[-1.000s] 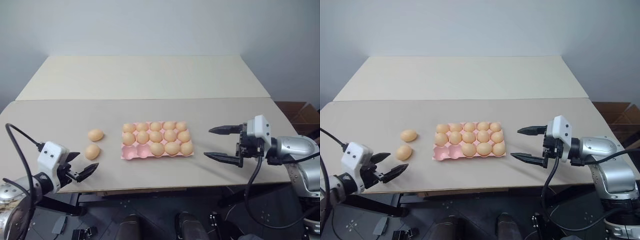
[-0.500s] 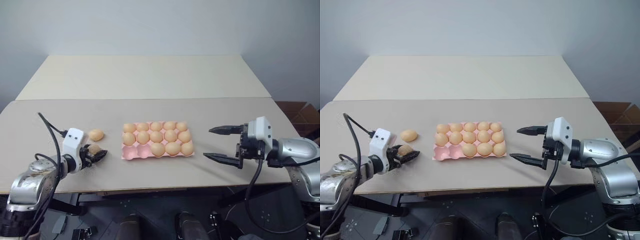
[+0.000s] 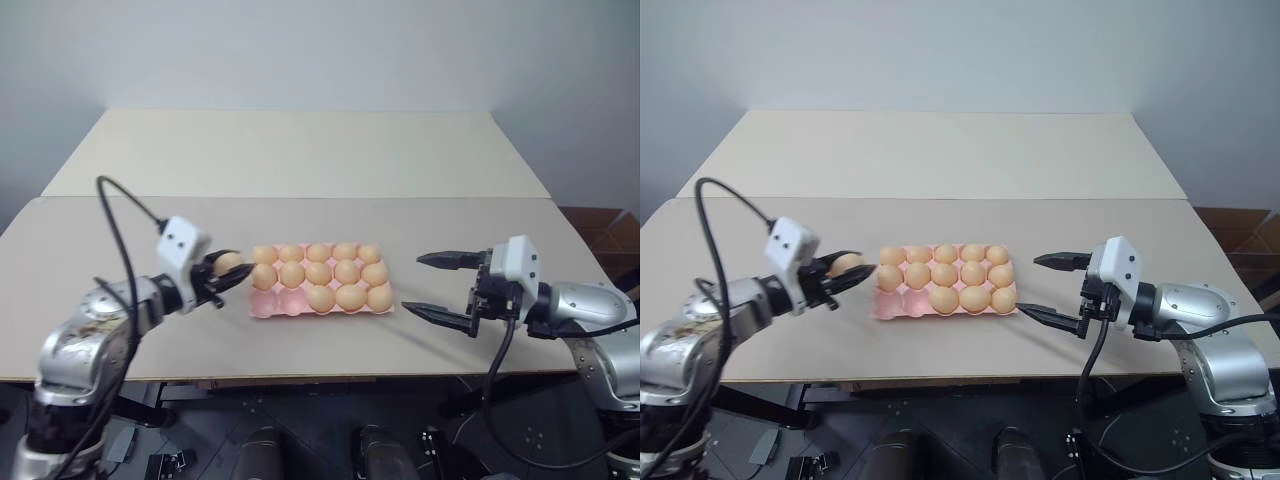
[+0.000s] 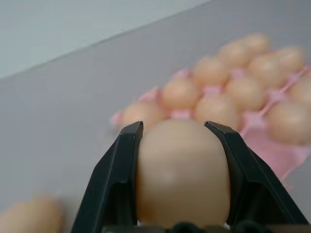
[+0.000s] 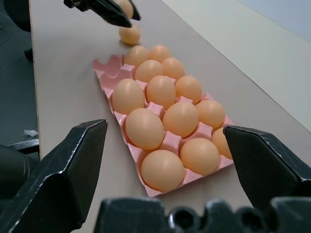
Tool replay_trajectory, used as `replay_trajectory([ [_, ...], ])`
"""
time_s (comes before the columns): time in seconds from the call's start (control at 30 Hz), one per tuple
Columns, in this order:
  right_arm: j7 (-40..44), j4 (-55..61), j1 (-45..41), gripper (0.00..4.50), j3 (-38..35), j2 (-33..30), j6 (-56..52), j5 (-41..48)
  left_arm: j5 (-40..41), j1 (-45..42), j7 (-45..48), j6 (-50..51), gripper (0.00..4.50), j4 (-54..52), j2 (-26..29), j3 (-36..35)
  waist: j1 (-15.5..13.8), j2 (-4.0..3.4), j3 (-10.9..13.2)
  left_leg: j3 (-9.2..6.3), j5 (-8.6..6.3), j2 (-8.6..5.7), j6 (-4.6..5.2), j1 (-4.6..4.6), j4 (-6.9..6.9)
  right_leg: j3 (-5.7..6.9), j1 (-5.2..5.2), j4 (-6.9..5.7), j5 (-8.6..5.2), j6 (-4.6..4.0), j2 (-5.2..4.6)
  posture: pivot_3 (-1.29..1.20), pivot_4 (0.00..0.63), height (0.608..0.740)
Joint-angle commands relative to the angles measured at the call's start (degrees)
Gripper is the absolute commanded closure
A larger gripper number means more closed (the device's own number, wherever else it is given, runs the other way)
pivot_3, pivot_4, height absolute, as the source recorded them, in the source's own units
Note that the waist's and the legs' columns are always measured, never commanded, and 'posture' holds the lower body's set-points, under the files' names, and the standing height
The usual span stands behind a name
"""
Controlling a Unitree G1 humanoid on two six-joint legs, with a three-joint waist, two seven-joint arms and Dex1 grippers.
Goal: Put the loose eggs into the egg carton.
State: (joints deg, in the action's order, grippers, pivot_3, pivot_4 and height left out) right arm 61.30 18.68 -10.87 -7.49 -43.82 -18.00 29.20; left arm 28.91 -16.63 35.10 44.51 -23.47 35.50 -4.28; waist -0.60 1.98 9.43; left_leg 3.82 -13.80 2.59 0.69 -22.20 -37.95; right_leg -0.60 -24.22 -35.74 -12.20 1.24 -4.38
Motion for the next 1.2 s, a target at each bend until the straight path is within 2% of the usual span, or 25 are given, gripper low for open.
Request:
replay_trajectory([
  [0.03,-1.1,2.1,-0.9,0.00,-0.4,0.3,1.2,-0.2,-2.4,-1.8,1.4,-2.5,2.71,-0.3,-1.7,6.7,0.3,0.00,0.0,0.00,0.00,-0.01,0.00,-0.02,0.00,-0.04,-0.03,0.00,0.01,0.01,0.02,0.00,0.150,0.740],
  [0.2,-2.2,3.3,-0.2,0.00,-0.8,0.4,0.7,-0.1,-4.5,-2.4,3.6,-6.5,2.71,1.8,-2.8,10.5,0.6,0.00,0.0,-0.03,0.00,0.02,0.01,0.01,0.00,-0.04,-0.05,-0.05,0.01,0.02,0.09,0.00,0.150,0.740],
  [0.4,-3.4,4.2,0.7,0.00,-1.2,0.2,0.2,0.2,-5.2,-2.5,6.3,-7.7,0.79,1.8,-1.6,10.5,0.5,0.00,0.0,-0.03,0.00,0.01,0.01,0.01,-0.03,-0.04,-0.04,-0.04,-0.01,0.05,0.06,0.00,0.150,0.740],
  [0.47,-3.7,4.2,0.7,0.00,-1.3,0.3,0.2,0.3,-3.9,-2.5,6.7,-7.4,0.12,1.3,-1.3,8.4,0.5,0.00,0.0,-0.03,0.00,0.00,0.02,0.00,-0.03,-0.05,-0.04,-0.03,0.00,0.05,0.05,0.00,0.150,0.740],
  [0.53,-3.9,4.2,0.6,0.00,-1.3,0.3,0.2,0.2,-0.3,-2.4,6.0,-5.4,0.06,0.3,-1.2,3.4,0.6,0.01,0.0,-0.03,0.00,0.00,0.02,-0.01,-0.03,-0.04,-0.05,-0.03,0.00,0.05,0.05,0.00,0.150,0.740],
  [0.7,-3.7,3.9,0.3,0.00,-1.2,0.2,0.5,0.4,4.1,2.9,9.3,-7.1,0.06,-0.9,3.9,-8.7,1.3,0.00,0.0,-0.04,0.00,0.06,0.02,0.02,-0.02,-0.04,-0.06,-0.05,0.00,0.05,0.09,0.00,0.150,0.740],
  [0.9,-2.3,2.7,-0.7,0.00,-0.4,0.3,1.4,0.4,4.1,17.8,18.5,-13.0,0.06,1.9,11.8,-25.2,1.4,0.00,0.0,0.01,0.00,0.10,0.01,0.05,-0.02,-0.02,-0.07,-0.05,-0.04,0.05,0.08,0.00,0.150,0.740],
  [1.03,-0.6,1.9,-1.3,0.00,-0.2,0.0,1.7,0.4,2.6,27.5,22.0,-16.3,0.06,3.1,12.6,-34.0,1.2,0.00,0.0,0.06,0.00,0.13,0.01,0.05,-0.02,0.01,-0.09,-0.03,-0.11,0.03,0.02,0.00,0.150,0.740],
  [1.2,0.6,1.6,-1.6,0.00,-0.4,-0.1,1.6,0.5,3.1,34.5,21.5,-16.8,0.06,2.2,10.9,-39.3,0.5,0.01,0.0,0.06,0.00,0.16,0.00,0.06,-0.02,0.05,-0.08,-0.04,-0.45,-0.23,0.01,0.00,0.150,0.740],
])
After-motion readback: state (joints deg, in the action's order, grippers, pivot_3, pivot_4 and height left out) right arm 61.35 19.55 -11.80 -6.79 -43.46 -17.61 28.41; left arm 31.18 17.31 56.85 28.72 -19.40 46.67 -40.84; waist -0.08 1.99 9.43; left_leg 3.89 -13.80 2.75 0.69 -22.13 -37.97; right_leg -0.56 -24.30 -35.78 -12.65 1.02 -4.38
